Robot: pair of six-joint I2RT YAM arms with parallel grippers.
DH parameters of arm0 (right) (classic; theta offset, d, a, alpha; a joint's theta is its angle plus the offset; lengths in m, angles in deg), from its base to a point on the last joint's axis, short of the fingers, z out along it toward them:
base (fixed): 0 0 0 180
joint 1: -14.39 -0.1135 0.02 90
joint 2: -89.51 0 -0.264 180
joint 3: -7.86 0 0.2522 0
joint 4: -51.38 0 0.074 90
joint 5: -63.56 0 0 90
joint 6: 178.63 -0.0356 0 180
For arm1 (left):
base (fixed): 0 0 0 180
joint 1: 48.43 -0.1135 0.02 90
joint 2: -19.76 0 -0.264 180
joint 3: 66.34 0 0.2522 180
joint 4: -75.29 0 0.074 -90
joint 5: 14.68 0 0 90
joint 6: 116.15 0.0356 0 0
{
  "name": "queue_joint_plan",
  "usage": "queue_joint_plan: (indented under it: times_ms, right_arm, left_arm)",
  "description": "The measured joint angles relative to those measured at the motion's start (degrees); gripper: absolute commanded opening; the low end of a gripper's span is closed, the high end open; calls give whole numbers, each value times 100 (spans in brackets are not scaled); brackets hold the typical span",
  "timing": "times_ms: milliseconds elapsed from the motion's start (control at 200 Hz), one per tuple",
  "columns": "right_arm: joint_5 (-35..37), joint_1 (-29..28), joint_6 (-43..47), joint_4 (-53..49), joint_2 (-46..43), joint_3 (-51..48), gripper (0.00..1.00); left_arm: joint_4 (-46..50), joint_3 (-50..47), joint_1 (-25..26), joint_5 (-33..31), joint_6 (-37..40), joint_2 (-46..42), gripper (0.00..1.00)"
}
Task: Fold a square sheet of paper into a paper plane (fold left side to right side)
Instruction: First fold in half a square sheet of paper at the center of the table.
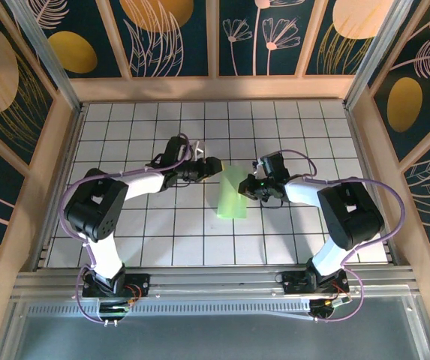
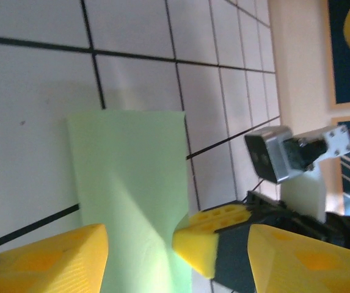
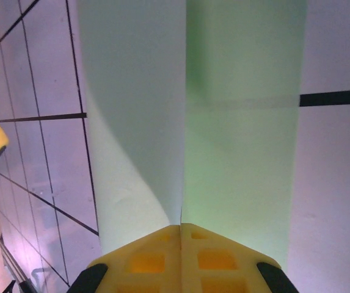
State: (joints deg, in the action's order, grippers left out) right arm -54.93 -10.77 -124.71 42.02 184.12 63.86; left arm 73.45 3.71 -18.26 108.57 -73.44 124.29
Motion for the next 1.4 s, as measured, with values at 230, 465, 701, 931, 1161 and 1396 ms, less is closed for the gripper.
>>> queue_joint_plan:
  times_ms: [230, 465, 701, 931, 1161, 1396]
  right_arm:
    - [146, 0, 116, -179, 76, 85, 0]
    - [216, 0, 170, -256, 81, 90, 0]
    - [293, 0, 175, -334, 81, 90, 3]
    - [323, 0, 269, -365, 81, 92, 18]
    - [503, 109, 420, -675, -107, 114, 39]
    - [1043, 463, 638, -1117, -879, 116, 49]
  left_arm:
    - [511, -157, 313, -142, 214, 247, 65]
    - [935, 175, 468, -393, 420, 494, 61]
    - [1147, 407, 514, -514, 479, 675, 45]
    - [1399, 625, 586, -699, 507, 811, 40]
    - [1631, 750, 682, -986, 505, 826, 38]
    - [2035, 1001, 844, -1432, 505, 890, 38]
